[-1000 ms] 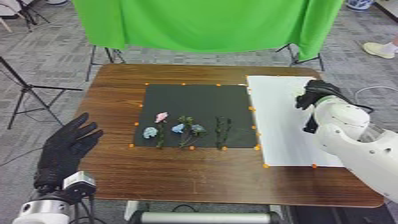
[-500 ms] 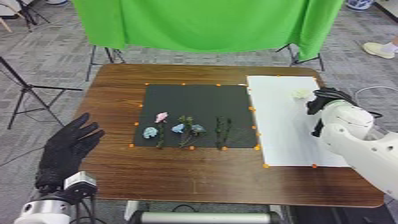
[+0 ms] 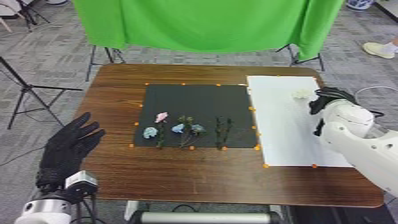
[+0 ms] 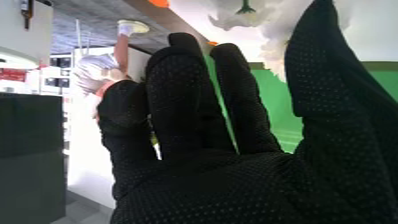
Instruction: Arrange flowers
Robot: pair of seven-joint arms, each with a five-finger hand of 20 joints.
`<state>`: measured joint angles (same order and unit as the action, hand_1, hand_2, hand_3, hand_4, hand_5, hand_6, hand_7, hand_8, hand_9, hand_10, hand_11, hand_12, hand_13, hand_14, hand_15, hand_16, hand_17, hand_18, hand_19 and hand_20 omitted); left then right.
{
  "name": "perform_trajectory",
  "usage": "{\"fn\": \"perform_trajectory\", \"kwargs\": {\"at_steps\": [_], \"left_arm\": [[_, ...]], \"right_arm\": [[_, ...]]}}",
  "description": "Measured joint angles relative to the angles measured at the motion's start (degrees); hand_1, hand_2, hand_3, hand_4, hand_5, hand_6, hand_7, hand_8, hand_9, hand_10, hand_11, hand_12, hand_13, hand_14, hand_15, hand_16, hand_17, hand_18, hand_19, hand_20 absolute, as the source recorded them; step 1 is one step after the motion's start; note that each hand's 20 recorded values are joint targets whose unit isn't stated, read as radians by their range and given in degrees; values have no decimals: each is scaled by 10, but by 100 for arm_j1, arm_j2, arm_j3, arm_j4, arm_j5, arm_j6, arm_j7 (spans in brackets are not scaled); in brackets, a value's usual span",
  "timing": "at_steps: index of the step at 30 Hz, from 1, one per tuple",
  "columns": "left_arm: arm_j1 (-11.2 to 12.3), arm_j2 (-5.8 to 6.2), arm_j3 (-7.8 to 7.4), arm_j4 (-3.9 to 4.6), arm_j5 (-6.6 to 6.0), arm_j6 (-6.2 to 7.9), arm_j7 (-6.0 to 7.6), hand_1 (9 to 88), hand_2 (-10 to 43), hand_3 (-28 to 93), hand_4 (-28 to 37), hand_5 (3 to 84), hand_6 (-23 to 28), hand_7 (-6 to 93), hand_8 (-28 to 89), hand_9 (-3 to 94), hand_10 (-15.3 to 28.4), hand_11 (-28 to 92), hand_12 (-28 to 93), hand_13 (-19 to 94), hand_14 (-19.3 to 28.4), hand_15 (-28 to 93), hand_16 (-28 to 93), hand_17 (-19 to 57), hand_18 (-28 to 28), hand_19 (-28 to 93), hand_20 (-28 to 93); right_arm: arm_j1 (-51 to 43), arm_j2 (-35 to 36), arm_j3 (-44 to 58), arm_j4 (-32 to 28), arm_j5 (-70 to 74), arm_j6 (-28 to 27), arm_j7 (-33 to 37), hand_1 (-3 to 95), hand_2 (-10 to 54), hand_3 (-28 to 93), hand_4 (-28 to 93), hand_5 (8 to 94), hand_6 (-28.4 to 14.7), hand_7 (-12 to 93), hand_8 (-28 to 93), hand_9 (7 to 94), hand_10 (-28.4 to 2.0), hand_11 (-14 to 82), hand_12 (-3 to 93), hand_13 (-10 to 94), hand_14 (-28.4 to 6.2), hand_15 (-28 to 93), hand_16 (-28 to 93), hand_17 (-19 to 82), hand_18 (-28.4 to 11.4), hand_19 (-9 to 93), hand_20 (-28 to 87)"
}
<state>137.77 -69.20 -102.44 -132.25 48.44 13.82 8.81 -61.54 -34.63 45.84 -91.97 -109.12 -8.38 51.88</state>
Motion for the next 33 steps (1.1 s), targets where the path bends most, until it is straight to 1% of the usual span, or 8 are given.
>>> {"fn": "perform_trajectory", "kwargs": {"at_steps": [15,19,22,24,27,28,29,33], "left_arm": [[-136,-7,19,19,2,-11,-61,245,59,813,-212,383,104,139,-98,349,198,268,90,255,264,492,-94,-106,233,568,-19],[-162,-7,21,23,4,-16,-73,245,59,813,-212,383,104,139,-98,349,198,267,90,255,264,491,-94,-106,233,568,-18],[-164,-10,21,24,4,-18,-75,245,59,814,-211,383,104,139,-98,349,198,268,91,255,263,492,-94,-106,232,567,-19],[-164,-10,22,24,4,-18,-75,245,59,813,-212,383,105,140,-98,349,198,268,90,255,264,492,-94,-106,232,567,-18],[-164,-10,22,24,4,-19,-75,245,59,813,-211,383,105,139,-98,349,197,267,90,255,264,492,-94,-106,232,568,-18],[-163,-11,22,24,4,-19,-75,245,59,813,-211,383,105,139,-98,349,198,268,90,255,264,492,-94,-106,232,568,-18],[-163,-12,22,24,4,-19,-75,245,59,813,-212,383,105,139,-98,349,198,268,90,255,264,492,-94,-106,232,568,-18],[-160,-17,21,24,4,-19,-76,245,59,813,-211,383,105,139,-99,349,198,268,90,256,264,492,-94,-106,233,568,-18]], "right_arm": [[-63,-106,-51,15,27,-138,-59,333,-95,915,-283,441,-6,182,-149,519,-170,203,129,635,-119,869,68,316,-232,932,519],[-66,-168,-21,61,46,-262,-57,336,-92,909,-283,474,-19,176,-147,536,-162,199,128,638,-119,864,68,314,-234,932,512],[-81,-188,3,74,79,-288,-45,349,-90,900,-282,545,-30,174,-143,593,-160,210,130,650,-114,855,69,314,-233,932,500],[-84,-186,1,74,80,-257,-47,362,-90,899,-282,573,-30,178,-143,627,-152,223,132,656,-111,849,70,316,-232,932,494],[-84,-182,-8,81,76,-184,-50,392,-93,889,-282,629,-17,203,-148,685,-140,237,133,671,-104,832,76,324,-230,932,478],[-83,-182,-8,87,70,-158,-55,414,-94,873,-282,651,-8,220,-121,712,-131,241,136,679,-98,823,84,328,-226,932,469],[-82,-181,-9,95,59,-135,-66,443,-95,842,-282,673,-5,240,-78,737,-122,231,154,689,-90,814,91,334,-224,932,466],[-55,-156,-77,118,-69,-95,-146,522,-95,791,-283,748,10,284,-44,842,-100,136,264,723,-75,802,109,353,-219,932,462]]}}
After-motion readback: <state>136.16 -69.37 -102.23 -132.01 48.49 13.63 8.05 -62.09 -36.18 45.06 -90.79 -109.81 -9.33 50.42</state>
